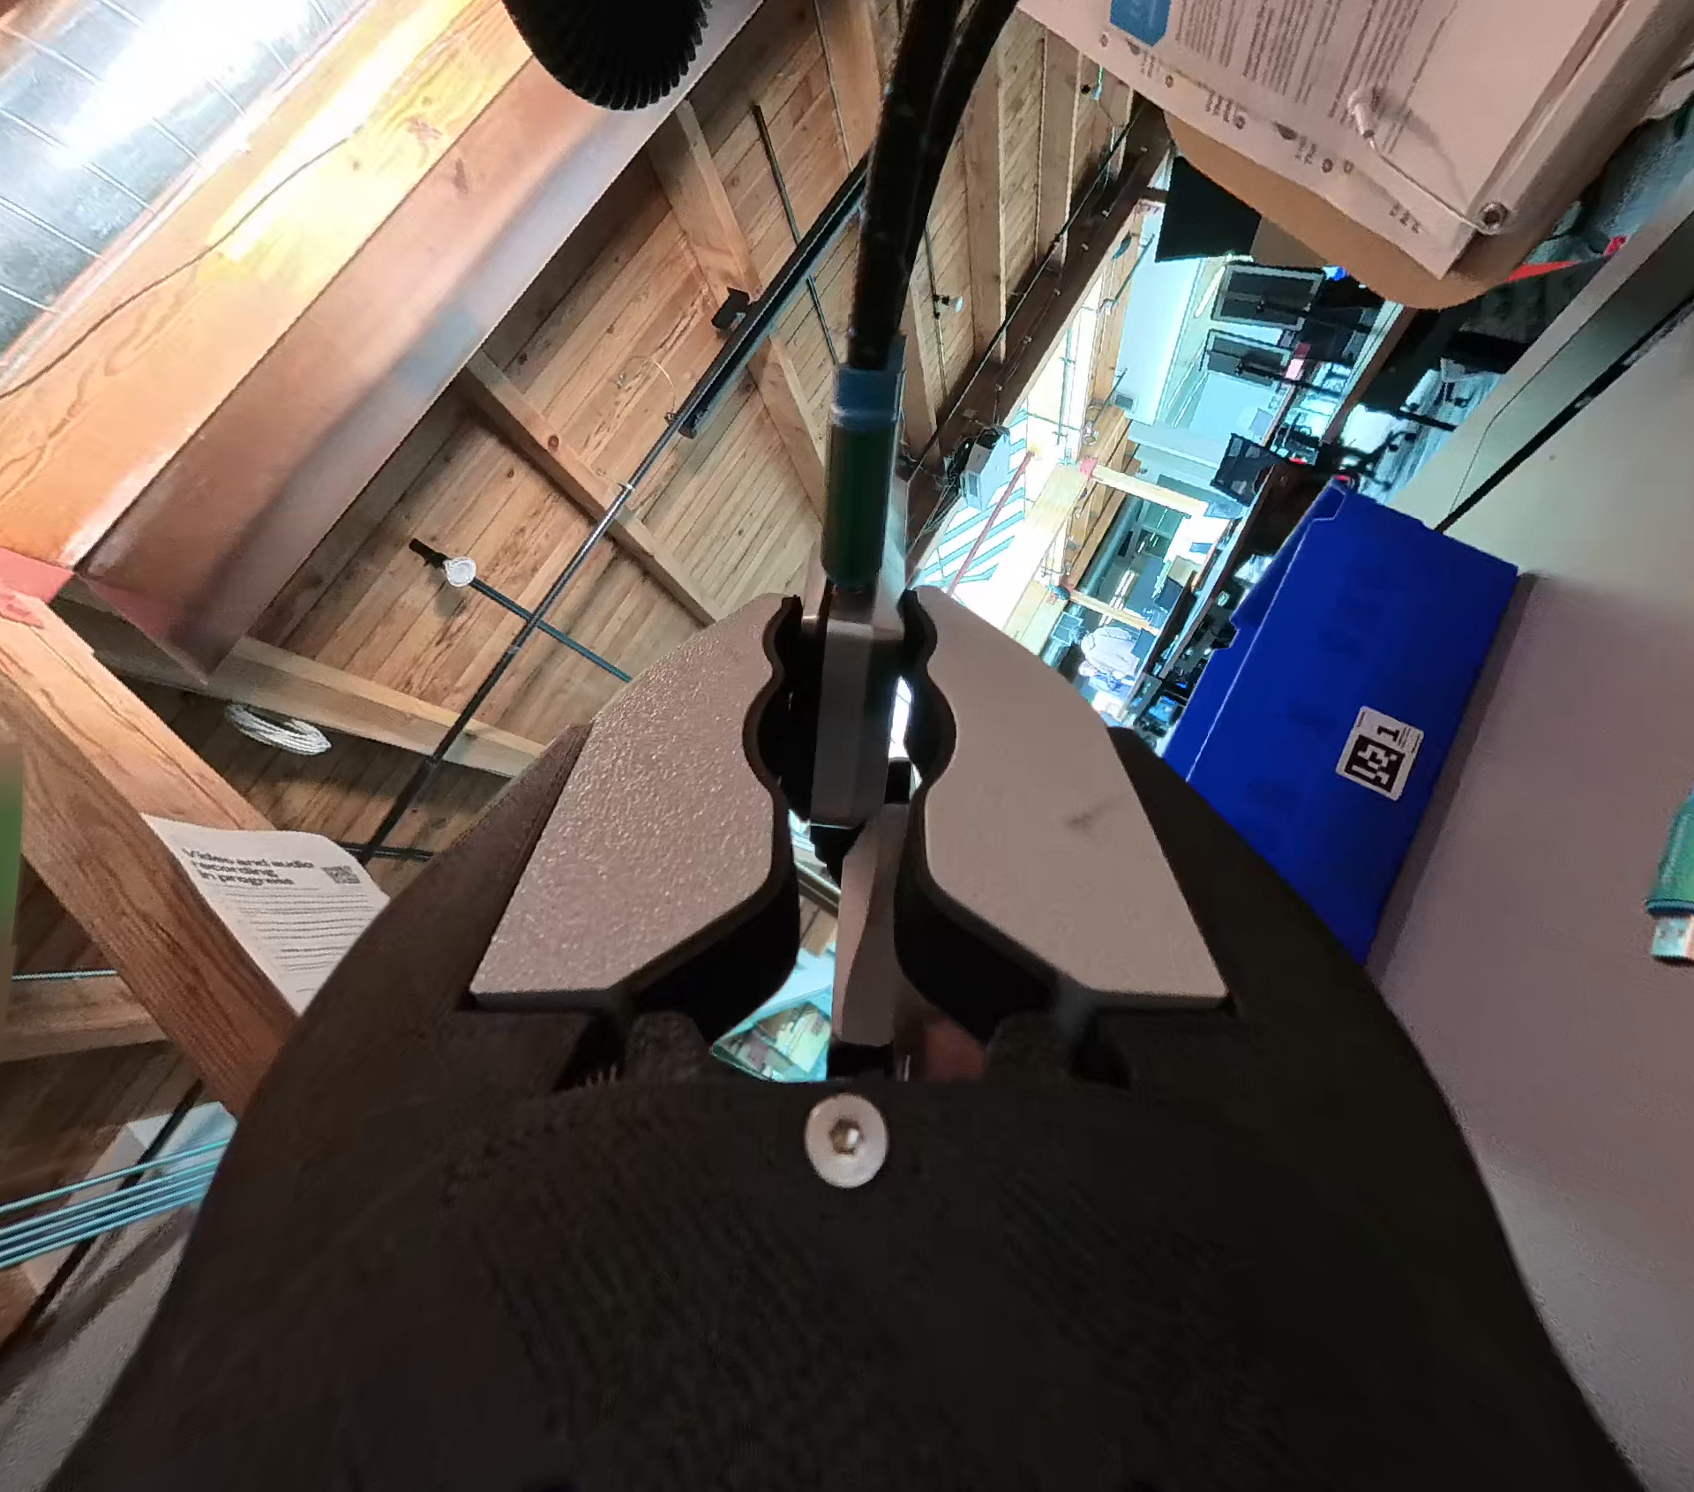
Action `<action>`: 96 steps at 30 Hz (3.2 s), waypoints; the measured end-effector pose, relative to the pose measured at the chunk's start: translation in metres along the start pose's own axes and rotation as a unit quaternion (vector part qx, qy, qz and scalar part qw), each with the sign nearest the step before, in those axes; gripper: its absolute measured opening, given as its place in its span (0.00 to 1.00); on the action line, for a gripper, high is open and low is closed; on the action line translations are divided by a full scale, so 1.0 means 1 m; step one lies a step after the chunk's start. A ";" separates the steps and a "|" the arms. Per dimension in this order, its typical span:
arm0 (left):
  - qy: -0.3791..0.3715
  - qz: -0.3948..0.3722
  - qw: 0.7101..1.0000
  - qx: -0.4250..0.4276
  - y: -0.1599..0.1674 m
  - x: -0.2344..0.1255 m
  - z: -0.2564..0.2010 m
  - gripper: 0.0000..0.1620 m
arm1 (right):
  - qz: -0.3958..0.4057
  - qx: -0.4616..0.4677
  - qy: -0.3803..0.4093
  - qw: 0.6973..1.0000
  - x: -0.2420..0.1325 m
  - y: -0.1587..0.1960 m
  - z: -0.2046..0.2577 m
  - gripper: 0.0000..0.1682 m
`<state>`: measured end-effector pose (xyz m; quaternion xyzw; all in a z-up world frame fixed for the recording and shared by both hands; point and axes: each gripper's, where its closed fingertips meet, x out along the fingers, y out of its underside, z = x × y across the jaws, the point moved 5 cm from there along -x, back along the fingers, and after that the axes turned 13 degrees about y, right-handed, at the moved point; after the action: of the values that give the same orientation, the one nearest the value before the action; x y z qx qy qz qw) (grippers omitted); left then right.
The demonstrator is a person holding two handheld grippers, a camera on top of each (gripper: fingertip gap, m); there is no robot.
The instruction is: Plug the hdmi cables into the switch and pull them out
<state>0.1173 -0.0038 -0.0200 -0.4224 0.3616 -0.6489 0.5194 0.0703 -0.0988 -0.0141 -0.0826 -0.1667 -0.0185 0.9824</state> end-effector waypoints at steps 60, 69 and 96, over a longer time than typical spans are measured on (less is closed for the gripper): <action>0.372 -0.081 0.898 -0.222 0.027 -0.048 0.030 0.13 | 0.257 -0.686 -0.004 0.681 -0.051 0.023 0.057 0.35; 0.397 -0.091 0.890 -0.206 0.031 -0.047 0.017 0.13 | 0.351 -0.633 0.021 0.690 -0.049 0.034 0.023 0.15; 0.423 -0.083 0.883 -0.185 0.034 -0.054 0.009 0.14 | 0.418 -0.672 0.011 0.611 -0.060 0.053 0.009 0.13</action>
<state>0.1436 0.0417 -0.0565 -0.2241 0.6240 -0.7280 0.1741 0.0145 -0.0447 -0.0333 -0.7805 -0.0443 0.2860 0.5541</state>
